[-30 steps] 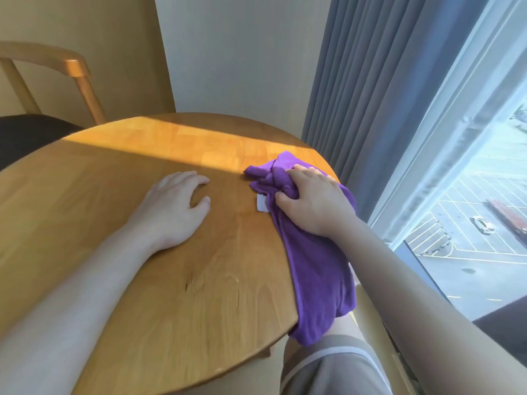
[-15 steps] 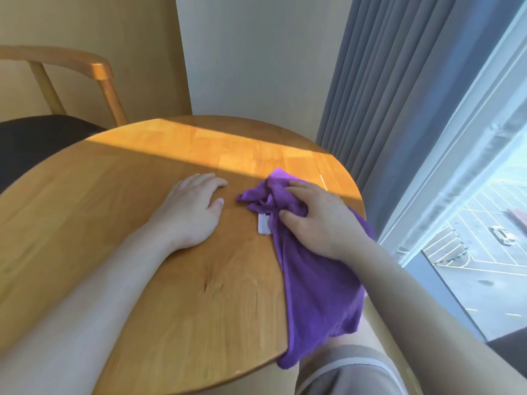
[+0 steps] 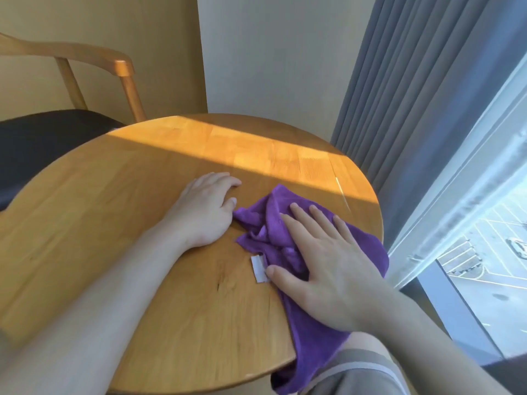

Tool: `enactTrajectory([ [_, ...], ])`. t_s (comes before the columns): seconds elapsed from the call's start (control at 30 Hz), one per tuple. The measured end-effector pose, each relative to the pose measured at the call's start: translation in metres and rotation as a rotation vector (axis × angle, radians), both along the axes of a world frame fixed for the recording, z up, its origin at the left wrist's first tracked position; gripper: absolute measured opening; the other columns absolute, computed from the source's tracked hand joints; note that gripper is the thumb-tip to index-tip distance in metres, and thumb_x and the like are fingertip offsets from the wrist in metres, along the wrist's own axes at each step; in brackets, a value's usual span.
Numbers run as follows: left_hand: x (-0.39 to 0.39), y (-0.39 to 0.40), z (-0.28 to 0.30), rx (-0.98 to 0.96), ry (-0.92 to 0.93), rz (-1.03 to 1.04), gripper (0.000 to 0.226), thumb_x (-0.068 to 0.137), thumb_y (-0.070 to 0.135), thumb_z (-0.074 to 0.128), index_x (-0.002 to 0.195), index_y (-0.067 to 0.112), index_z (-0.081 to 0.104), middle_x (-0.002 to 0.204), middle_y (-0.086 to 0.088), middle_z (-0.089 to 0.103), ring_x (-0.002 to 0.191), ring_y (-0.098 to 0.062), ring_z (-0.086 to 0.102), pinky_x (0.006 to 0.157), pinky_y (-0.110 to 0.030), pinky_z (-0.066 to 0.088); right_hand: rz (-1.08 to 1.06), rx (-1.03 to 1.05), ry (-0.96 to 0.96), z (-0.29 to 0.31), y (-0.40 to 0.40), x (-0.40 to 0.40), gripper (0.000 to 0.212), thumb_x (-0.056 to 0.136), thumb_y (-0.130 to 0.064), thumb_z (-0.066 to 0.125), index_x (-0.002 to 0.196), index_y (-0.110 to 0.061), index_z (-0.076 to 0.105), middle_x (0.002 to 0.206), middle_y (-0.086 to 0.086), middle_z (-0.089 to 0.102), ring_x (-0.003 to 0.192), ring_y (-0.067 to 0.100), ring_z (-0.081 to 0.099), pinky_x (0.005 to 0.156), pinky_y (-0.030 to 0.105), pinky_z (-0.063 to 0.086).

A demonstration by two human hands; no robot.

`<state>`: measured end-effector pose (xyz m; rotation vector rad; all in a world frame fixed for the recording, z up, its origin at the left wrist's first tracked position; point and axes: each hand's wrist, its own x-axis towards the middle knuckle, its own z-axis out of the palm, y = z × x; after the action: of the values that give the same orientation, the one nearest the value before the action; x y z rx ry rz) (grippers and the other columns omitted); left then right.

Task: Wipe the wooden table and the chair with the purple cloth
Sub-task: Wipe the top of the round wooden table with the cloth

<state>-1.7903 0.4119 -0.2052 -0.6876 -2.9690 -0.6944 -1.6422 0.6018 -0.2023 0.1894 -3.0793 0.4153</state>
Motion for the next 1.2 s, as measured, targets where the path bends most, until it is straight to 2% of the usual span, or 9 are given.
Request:
enactTrajectory([
  [0.27,-0.004,0.001,-0.002,0.002,-0.021,-0.005,0.045,0.104,0.029,0.042,0.149,0.032,0.041,0.163,0.006,0.028,0.151,-0.015,0.017,0.121,-0.035,0.012,-0.101,-0.054,0.042,0.003,0.013,-0.074,0.06,0.087,-0.063,0.036,0.133,-0.028,0.053,0.156,-0.005,0.042,0.149,0.028,0.027,0.12,0.051,0.022],
  [0.4,0.001,-0.004,-0.003,0.021,-0.033,-0.004,0.043,0.104,0.029,0.043,0.147,0.032,0.043,0.162,0.007,0.028,0.151,-0.013,0.017,0.12,-0.032,0.011,-0.174,-0.032,-0.007,0.006,0.02,-0.123,0.03,0.091,-0.056,0.046,0.1,-0.028,0.046,0.133,0.002,0.055,0.134,0.033,0.041,0.113,0.058,0.027],
  [0.57,0.004,-0.005,-0.001,0.033,-0.028,0.002,0.043,0.103,0.029,0.045,0.147,0.031,0.044,0.161,0.007,0.03,0.15,-0.013,0.019,0.12,-0.032,0.014,-0.139,-0.007,0.078,0.0,0.011,-0.093,0.046,0.095,-0.054,0.038,0.122,-0.02,0.053,0.144,0.0,0.05,0.143,0.03,0.034,0.117,0.051,0.026],
  [0.7,0.004,-0.005,0.0,0.038,-0.019,-0.002,0.045,0.101,0.026,0.047,0.146,0.031,0.044,0.161,0.006,0.031,0.15,-0.013,0.02,0.119,-0.031,0.014,-0.054,-0.043,0.108,-0.002,-0.004,-0.038,0.066,0.089,-0.059,0.028,0.143,-0.026,0.044,0.161,-0.005,0.034,0.152,0.022,0.022,0.124,0.046,0.018],
  [0.93,0.003,-0.001,0.001,0.041,-0.02,0.013,0.044,0.103,0.028,0.047,0.146,0.031,0.045,0.161,0.007,0.03,0.15,-0.013,0.02,0.12,-0.032,0.013,-0.011,-0.117,0.111,-0.003,0.006,-0.024,0.067,0.083,-0.064,0.029,0.139,-0.034,0.051,0.16,-0.013,0.037,0.152,0.012,0.022,0.124,0.041,0.019],
  [1.0,0.004,-0.001,0.001,0.031,-0.015,0.012,0.044,0.103,0.029,0.046,0.147,0.03,0.045,0.161,0.007,0.03,0.15,-0.014,0.02,0.12,-0.033,0.014,-0.042,-0.117,0.072,0.003,0.017,-0.053,0.062,0.08,-0.065,0.031,0.123,-0.029,0.059,0.148,-0.011,0.051,0.144,0.017,0.035,0.119,0.044,0.027],
  [1.03,0.004,-0.001,0.001,0.026,-0.017,0.008,0.044,0.103,0.029,0.045,0.147,0.03,0.044,0.161,0.007,0.03,0.15,-0.014,0.02,0.12,-0.033,0.014,-0.072,-0.115,0.065,0.006,0.022,-0.069,0.049,0.081,-0.064,0.035,0.105,-0.028,0.059,0.129,-0.01,0.06,0.132,0.021,0.045,0.113,0.046,0.033],
  [1.1,0.004,-0.001,0.002,0.028,-0.024,0.006,0.043,0.103,0.029,0.045,0.146,0.03,0.044,0.161,0.007,0.031,0.149,-0.014,0.021,0.12,-0.033,0.015,-0.14,-0.116,0.072,0.012,0.031,-0.099,0.029,0.086,-0.057,0.046,0.077,-0.03,0.042,0.09,-0.014,0.052,0.104,0.024,0.049,0.101,0.05,0.039],
  [1.2,0.004,-0.002,0.001,0.041,-0.024,0.007,0.043,0.102,0.028,0.046,0.145,0.03,0.046,0.16,0.007,0.033,0.149,-0.014,0.022,0.119,-0.032,0.016,-0.17,-0.137,0.051,0.014,0.034,-0.118,0.033,0.09,-0.054,0.052,0.072,-0.034,0.033,0.081,-0.019,0.041,0.106,0.025,0.047,0.106,0.055,0.035],
])
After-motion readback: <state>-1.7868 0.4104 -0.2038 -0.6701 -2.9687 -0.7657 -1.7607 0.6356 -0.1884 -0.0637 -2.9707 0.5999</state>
